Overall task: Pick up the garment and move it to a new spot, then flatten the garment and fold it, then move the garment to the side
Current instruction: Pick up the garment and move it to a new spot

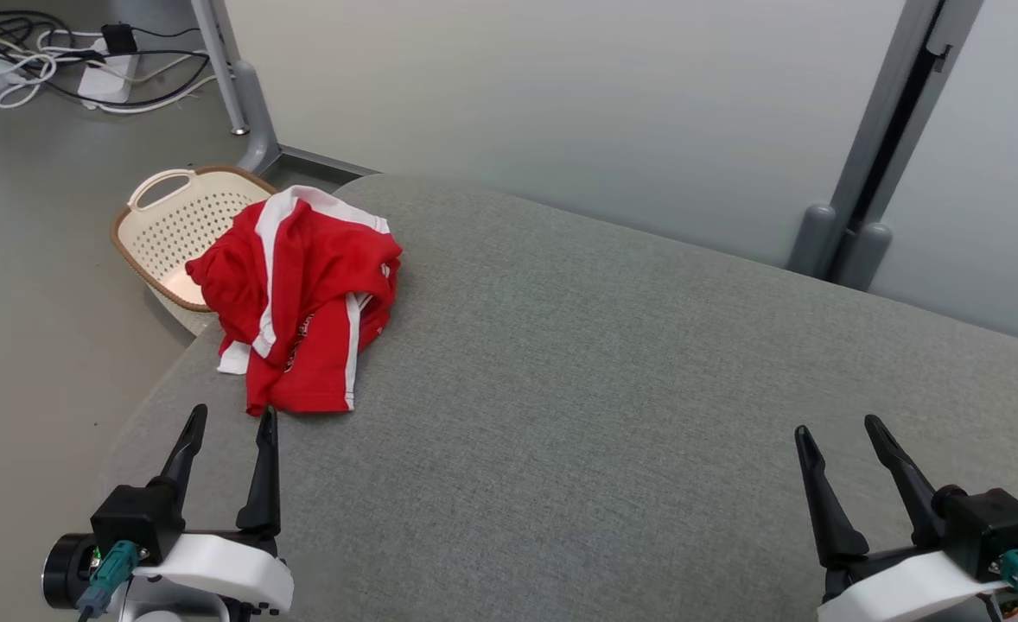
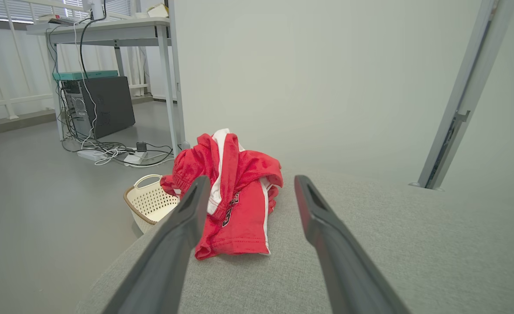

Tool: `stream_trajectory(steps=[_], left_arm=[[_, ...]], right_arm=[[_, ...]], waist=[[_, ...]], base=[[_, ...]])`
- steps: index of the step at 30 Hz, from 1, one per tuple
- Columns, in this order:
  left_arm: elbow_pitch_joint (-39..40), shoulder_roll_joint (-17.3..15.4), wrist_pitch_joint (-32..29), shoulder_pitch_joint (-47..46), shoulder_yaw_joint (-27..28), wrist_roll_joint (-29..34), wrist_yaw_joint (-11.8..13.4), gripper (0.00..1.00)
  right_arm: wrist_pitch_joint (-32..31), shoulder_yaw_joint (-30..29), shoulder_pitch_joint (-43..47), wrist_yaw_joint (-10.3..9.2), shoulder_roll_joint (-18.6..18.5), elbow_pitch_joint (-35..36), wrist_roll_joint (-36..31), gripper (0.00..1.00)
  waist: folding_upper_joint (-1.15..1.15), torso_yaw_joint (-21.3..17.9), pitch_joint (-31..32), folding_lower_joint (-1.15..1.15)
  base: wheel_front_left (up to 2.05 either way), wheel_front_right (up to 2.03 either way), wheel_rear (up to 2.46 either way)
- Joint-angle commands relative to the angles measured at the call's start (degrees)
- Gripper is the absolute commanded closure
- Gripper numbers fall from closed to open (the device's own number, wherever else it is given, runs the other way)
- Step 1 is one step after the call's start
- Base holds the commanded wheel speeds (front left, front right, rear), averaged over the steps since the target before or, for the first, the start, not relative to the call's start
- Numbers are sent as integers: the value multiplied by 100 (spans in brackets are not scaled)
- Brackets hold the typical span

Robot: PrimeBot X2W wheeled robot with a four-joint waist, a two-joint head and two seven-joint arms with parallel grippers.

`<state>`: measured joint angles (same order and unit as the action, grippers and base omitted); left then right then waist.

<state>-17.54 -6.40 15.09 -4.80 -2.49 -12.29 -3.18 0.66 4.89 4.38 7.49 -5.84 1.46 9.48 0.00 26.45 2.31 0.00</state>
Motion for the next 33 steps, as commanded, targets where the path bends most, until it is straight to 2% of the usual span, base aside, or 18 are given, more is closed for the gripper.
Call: stream_trajectory(steps=[1,15,21,28,33], left_arm=[[28,-45,10,39,27,33,9,0],[4,-8,10,64,94,13,19,0],[-211,-1,-11,-284,-51,40,-37,0],[-865,104,-10,-1287,-83,-183,-116,0],[-1923,147,0,-2232,-123,-345,-205,0]], right_arm=[[3,12,-56,0,13,39,-32,0],[34,69,-170,0,22,-32,37,0],[-35,19,-153,0,11,71,17,0],[-382,-6,-501,0,-233,554,-74,0],[-601,-223,-734,0,-431,902,-92,0]], waist=[[0,167,-12,0],[0,224,-55,0],[0,251,-149,0],[0,91,-1005,0],[0,83,-1597,0]], base=[[0,0,0],[0,0,0],[0,0,0],[0,0,0],[0,0,0]])
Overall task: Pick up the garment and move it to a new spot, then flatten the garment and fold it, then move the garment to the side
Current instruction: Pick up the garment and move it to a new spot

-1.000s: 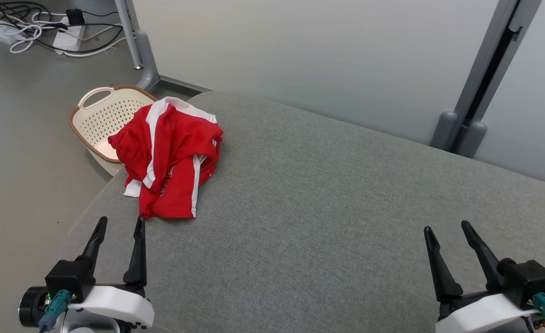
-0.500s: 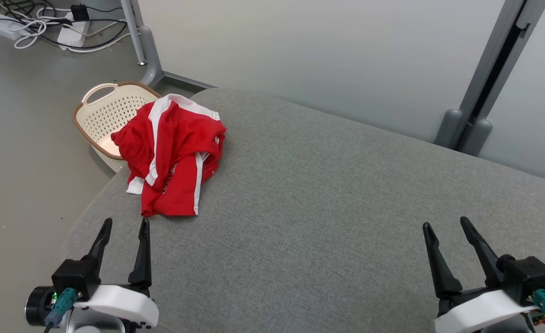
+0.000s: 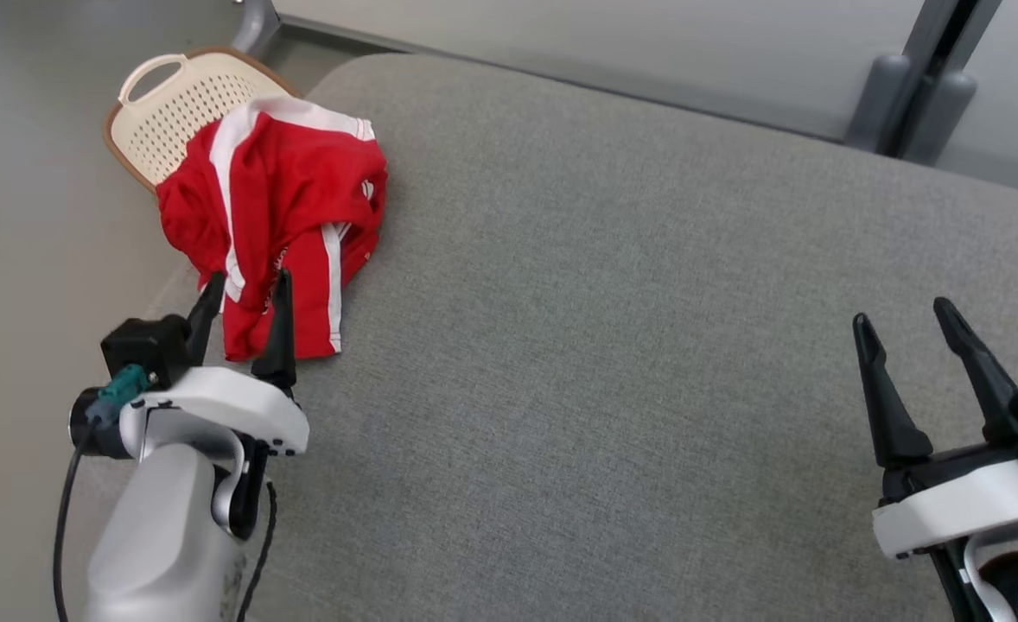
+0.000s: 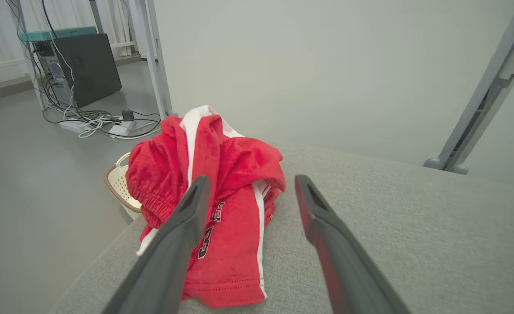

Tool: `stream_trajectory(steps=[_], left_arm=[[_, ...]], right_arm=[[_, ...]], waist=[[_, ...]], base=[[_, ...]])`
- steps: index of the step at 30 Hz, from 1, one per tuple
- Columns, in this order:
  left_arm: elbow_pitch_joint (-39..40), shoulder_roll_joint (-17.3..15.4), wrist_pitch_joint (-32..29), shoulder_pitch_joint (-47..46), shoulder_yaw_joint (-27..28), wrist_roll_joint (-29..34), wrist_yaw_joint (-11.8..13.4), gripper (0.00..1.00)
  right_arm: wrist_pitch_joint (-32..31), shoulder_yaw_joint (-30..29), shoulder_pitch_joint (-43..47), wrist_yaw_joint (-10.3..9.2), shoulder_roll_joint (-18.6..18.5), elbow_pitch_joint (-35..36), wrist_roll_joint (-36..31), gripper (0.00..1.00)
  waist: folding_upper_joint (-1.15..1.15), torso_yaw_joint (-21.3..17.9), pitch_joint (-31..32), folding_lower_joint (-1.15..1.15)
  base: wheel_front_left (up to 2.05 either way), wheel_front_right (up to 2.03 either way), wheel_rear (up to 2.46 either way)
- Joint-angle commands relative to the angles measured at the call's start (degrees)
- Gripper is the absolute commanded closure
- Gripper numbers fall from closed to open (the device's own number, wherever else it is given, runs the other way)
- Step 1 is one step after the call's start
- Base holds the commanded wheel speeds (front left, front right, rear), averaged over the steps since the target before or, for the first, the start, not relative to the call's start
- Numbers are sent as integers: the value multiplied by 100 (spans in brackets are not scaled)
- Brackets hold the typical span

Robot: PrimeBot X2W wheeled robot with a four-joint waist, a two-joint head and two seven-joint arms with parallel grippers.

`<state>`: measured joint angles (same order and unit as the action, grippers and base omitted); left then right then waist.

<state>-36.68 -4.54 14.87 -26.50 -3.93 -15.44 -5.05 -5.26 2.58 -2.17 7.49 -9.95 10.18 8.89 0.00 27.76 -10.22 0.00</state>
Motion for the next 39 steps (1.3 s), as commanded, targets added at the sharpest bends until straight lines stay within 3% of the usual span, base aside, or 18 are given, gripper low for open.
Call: stream_trajectory(steps=[1,10,18,19,21,28,39], left_arm=[[-246,-49,22,-245,51,-78,-47,0],[-2127,-370,33,-1484,432,-406,-73,0],[-2914,-563,29,-1903,603,-637,-176,0],[-2987,-568,30,-1935,613,-673,-180,26],[-3060,-651,31,-2025,626,-676,-191,100],[-2641,-841,31,-1970,733,-563,-82,100],[-628,-945,32,-1238,965,70,105,100]], right_arm=[[-52,-5,-136,0,-56,102,-28,0],[-285,6,-549,0,-332,484,-3,0],[-366,-47,-623,0,-397,539,50,0],[-378,-36,-642,0,-407,558,47,0],[-391,-33,-671,0,-412,576,52,0],[-325,-86,-644,0,-355,539,54,0],[-13,-153,-352,0,-60,189,276,0]], waist=[[0,-69,-446,0],[0,-357,-1216,0],[0,-479,-1465,0],[0,-502,-1488,0],[0,-538,-1520,0],[0,-610,-1486,0],[0,-640,-608,0]], base=[[0,0,0],[0,0,0],[0,0,0],[0,0,0],[0,0,0],[0,0,0],[0,0,0]])
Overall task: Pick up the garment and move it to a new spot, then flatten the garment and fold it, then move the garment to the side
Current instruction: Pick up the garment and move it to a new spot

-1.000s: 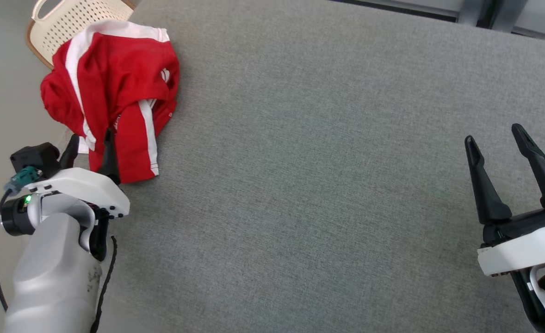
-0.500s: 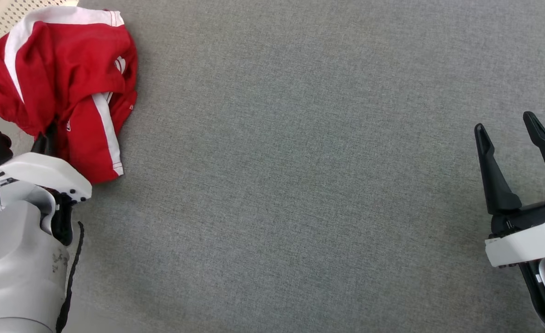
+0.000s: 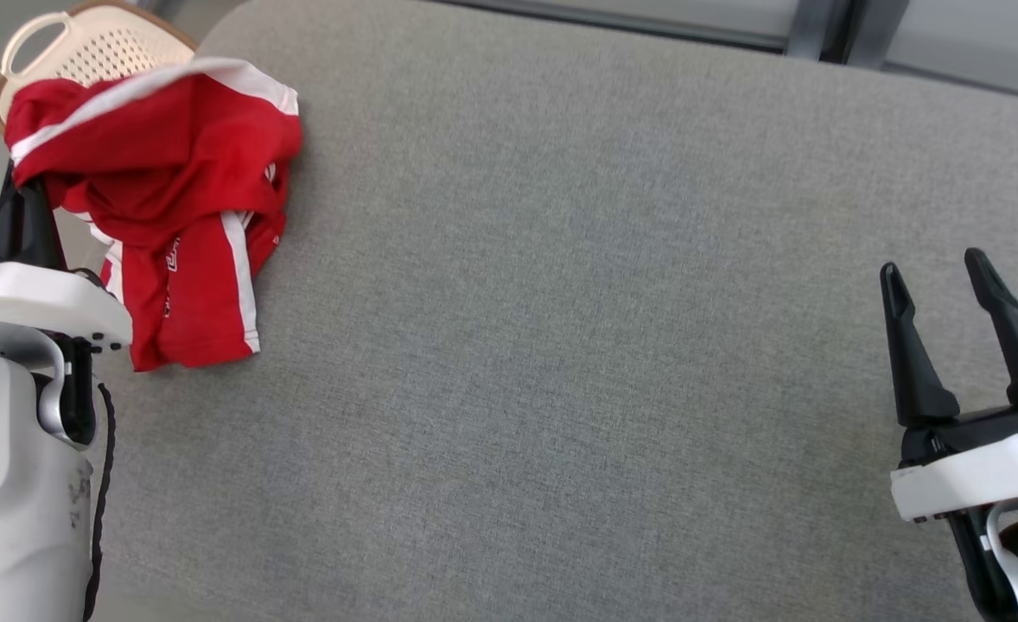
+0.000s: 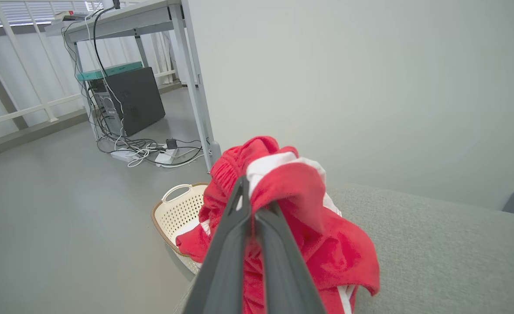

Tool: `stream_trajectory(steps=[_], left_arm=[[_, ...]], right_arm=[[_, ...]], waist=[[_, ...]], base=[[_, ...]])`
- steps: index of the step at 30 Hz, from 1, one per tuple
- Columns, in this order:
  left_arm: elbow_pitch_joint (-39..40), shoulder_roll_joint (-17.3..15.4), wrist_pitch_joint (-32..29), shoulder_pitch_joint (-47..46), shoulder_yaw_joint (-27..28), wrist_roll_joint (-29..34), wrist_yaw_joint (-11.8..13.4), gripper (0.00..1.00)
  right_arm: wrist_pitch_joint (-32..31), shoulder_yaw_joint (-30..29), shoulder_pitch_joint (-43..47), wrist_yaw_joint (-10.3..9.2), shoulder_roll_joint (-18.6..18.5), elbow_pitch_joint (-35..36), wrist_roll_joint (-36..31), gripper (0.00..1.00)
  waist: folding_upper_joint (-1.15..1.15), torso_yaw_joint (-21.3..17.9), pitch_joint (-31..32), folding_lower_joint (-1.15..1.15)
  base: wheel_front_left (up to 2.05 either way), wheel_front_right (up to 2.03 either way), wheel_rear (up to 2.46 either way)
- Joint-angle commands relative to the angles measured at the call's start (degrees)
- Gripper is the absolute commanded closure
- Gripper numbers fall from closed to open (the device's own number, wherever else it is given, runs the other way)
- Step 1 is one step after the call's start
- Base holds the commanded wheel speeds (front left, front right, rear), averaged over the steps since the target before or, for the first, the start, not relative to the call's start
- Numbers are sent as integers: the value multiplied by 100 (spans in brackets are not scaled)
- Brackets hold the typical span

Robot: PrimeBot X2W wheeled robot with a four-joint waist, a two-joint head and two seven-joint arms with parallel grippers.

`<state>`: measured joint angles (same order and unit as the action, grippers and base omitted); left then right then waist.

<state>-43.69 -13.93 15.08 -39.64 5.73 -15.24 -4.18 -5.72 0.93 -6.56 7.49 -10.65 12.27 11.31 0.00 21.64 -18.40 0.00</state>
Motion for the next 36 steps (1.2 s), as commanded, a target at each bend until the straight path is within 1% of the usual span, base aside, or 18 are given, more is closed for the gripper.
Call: stream_trajectory(steps=[1,3,5,7,9,12,15,19,21,24,28,29,30,35,36], left_arm=[[210,3,11,141,-26,99,12,100],[498,-23,11,274,-56,181,13,100],[811,26,10,485,-144,276,27,100],[1205,9,-16,692,-250,422,77,100],[1661,133,-163,986,-404,477,118,100],[2488,184,-511,1423,-584,632,231,100],[3330,308,-913,1865,-838,742,266,100],[4315,440,-1421,2311,-1221,815,200,100],[4628,530,-1640,2482,-1429,775,144,100],[4948,596,-1885,2553,-1774,787,23,100],[5083,608,-2123,2365,-2294,863,-151,100],[5087,647,-2151,2294,-2451,843,-186,100],[5087,647,-2151,2294,-2451,843,-186,100],[4798,717,-2226,1833,-3222,978,-282,100],[4733,765,-2196,1731,-3358,922,-288,100]], right_arm=[[64,9,99,0,36,-52,45,0],[117,33,140,0,61,-105,10,0],[155,75,219,0,130,-158,63,0],[196,125,192,0,115,-121,66,0],[237,204,248,0,103,-175,72,0],[308,242,267,0,132,-226,73,0],[366,261,303,0,176,-275,36,0],[392,312,319,0,242,-309,4,0],[371,309,344,0,273,-325,19,0],[374,216,384,0,280,-317,32,0],[432,89,371,0,353,-328,52,0],[452,76,347,0,374,-322,68,0],[452,76,347,0,374,-322,68,0],[545,-24,197,0,484,-345,135,0],[568,-33,172,0,502,-361,139,0]], waist=[[0,-42,287,0],[0,-88,433,0],[0,-148,578,0],[0,-241,603,0],[0,-344,731,0],[0,-526,853,0],[0,-758,987,0],[0,-1188,1070,0],[0,-1430,1087,0],[0,-1804,1069,0],[0,-2273,942,0],[0,-2391,888,0],[0,-2391,888,0],[0,-3002,535,0],[0,-3124,451,0]], base=[[0,0,0],[0,0,0],[0,0,0],[0,0,0],[0,0,0],[0,0,0],[0,0,0],[0,0,0],[0,0,0],[0,0,0],[0,0,0],[0,0,0],[0,0,0],[0,0,0],[0,0,0]])
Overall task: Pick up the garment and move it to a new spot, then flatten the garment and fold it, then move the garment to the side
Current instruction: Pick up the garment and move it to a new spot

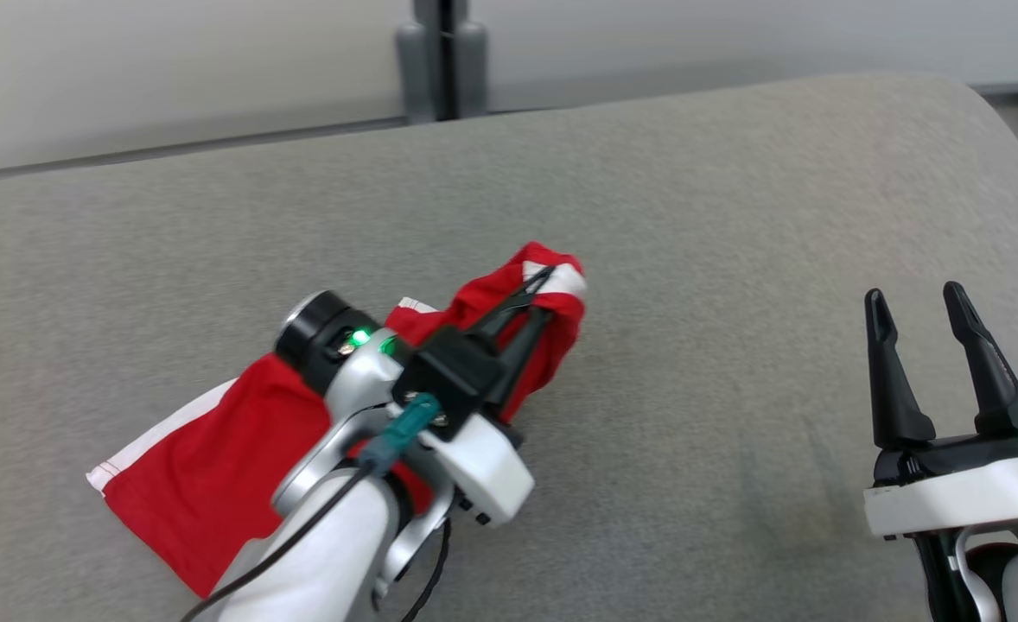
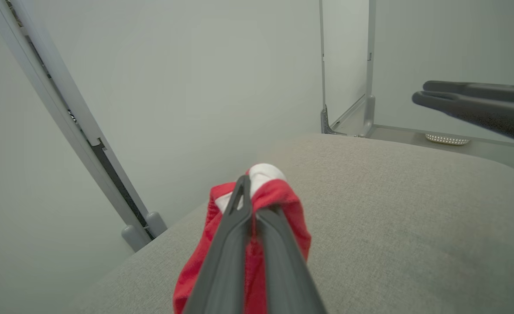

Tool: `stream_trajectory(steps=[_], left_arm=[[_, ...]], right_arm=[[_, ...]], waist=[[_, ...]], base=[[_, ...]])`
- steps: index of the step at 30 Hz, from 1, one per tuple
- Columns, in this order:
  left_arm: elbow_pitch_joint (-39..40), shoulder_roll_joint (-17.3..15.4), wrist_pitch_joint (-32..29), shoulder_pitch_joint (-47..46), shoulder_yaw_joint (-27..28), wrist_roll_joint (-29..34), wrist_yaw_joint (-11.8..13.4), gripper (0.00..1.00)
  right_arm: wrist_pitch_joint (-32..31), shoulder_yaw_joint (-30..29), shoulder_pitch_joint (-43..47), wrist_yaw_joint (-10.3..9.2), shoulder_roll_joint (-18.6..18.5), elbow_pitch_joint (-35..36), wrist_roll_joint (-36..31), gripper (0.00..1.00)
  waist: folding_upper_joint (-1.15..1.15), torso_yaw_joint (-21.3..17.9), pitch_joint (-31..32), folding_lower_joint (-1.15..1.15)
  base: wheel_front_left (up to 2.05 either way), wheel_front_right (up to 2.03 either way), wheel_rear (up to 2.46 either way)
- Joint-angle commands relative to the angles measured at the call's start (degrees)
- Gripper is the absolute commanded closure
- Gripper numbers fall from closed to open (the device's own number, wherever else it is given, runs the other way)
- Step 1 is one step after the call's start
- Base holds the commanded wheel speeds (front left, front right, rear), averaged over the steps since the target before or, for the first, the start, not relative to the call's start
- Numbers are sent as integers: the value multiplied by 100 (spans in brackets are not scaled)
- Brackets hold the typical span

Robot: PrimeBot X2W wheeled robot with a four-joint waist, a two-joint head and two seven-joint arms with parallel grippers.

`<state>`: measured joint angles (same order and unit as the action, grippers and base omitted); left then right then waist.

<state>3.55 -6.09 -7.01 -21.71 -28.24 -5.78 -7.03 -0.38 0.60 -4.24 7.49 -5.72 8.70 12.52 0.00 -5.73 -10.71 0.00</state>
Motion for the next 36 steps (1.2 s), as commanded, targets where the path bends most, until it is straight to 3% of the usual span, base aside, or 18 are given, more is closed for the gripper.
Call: stream_trajectory(steps=[1,10,11,12,13,19,22,32,36], left_arm=[[-87,24,38,-190,-109,1,-16,100],[-1094,131,207,-911,-820,-113,-38,100],[-1188,115,243,-940,-834,-143,-36,91],[-1278,121,290,-933,-844,-236,-38,52],[-1379,98,302,-911,-860,-261,-39,0],[-1578,11,818,-724,-843,-542,-39,0],[-1576,-70,1071,-614,-630,-652,94,0],[-1501,-396,1840,34,667,-1279,959,0],[-1422,-542,2047,386,1200,-1570,1163,0]], right_arm=[[64,-40,-72,0,25,-33,41,0],[385,-56,-211,0,182,-341,220,0],[429,-41,-232,0,189,-362,230,0],[461,-24,-242,0,195,-390,233,0],[485,-19,-253,0,198,-419,233,0],[526,-4,-276,0,201,-514,173,0],[515,20,-280,0,143,-495,164,0],[282,99,-121,0,-5,-346,10,0],[180,126,-11,0,-58,-295,-23,0]], waist=[[0,-481,-383,0],[0,-1104,-861,0],[0,-1137,-881,0],[0,-1159,-891,0],[0,-1168,-896,0],[0,-979,-777,0],[0,-778,-635,0],[0,-177,-100,0],[0,38,80,0]], base=[[0,0,0],[0,0,0],[0,0,0],[0,0,0],[0,0,0],[0,0,0],[0,0,0],[0,0,0],[0,0,0]])
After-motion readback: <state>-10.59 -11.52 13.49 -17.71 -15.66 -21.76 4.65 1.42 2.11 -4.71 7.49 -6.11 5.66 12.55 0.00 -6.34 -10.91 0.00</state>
